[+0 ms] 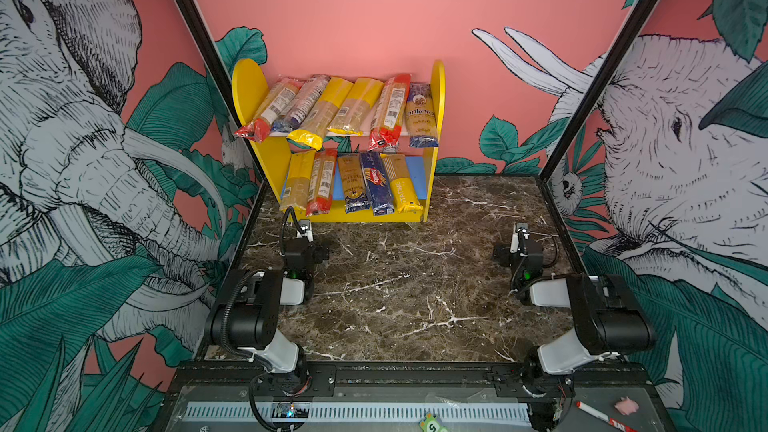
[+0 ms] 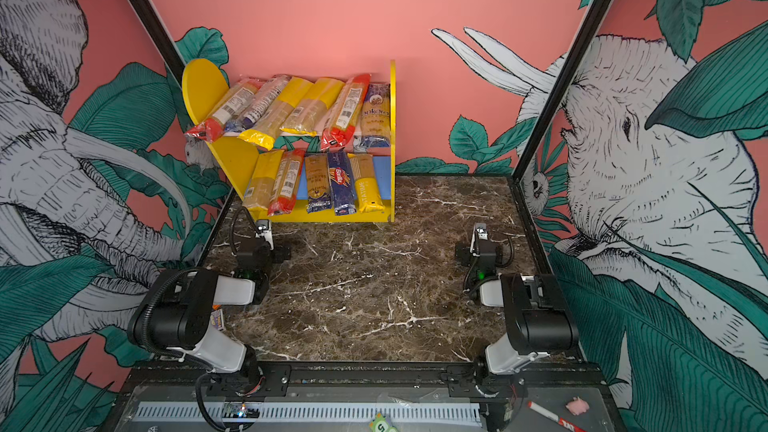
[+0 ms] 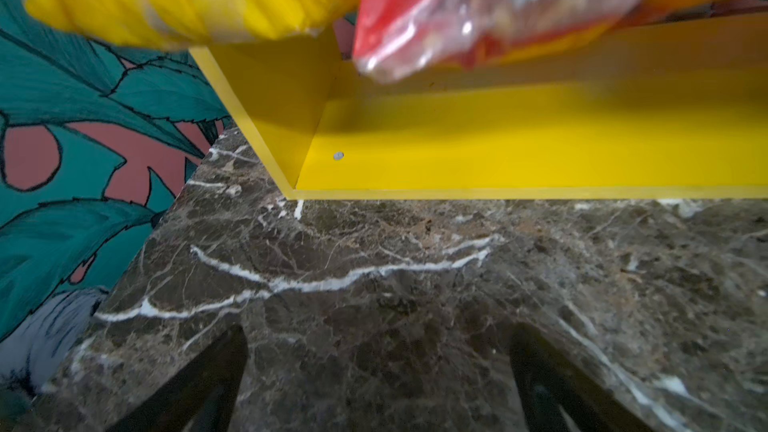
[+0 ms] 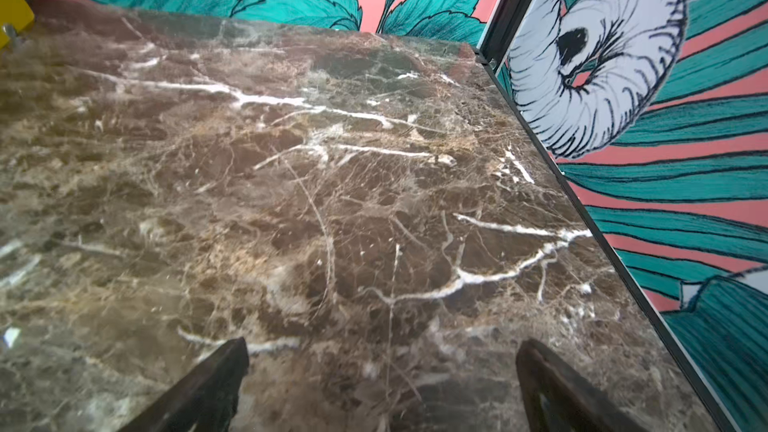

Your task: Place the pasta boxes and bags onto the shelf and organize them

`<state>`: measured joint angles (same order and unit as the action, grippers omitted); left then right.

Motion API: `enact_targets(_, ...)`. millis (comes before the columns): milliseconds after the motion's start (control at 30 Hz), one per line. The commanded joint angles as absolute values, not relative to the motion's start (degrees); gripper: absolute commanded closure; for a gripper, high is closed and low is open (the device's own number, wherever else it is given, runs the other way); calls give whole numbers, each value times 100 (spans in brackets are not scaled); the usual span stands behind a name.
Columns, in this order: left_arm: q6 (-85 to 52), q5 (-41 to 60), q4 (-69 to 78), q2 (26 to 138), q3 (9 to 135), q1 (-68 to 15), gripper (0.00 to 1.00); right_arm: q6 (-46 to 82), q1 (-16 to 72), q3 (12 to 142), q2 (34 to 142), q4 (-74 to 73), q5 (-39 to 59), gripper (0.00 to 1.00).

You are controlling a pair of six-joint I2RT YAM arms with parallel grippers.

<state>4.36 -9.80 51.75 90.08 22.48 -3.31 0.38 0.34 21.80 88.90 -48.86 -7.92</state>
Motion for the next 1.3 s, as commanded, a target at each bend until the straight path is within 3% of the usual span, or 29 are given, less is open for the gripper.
enact_targets(0, 549, -636, 4973, 8900, 2348, -294, 1, 92, -25, 2248, 8855, -5154, -215, 1)
enact_targets(1267, 572, -637, 4997, 8886, 2338, -290, 0, 68, -4, 2206, 8859, -5301, -187, 1)
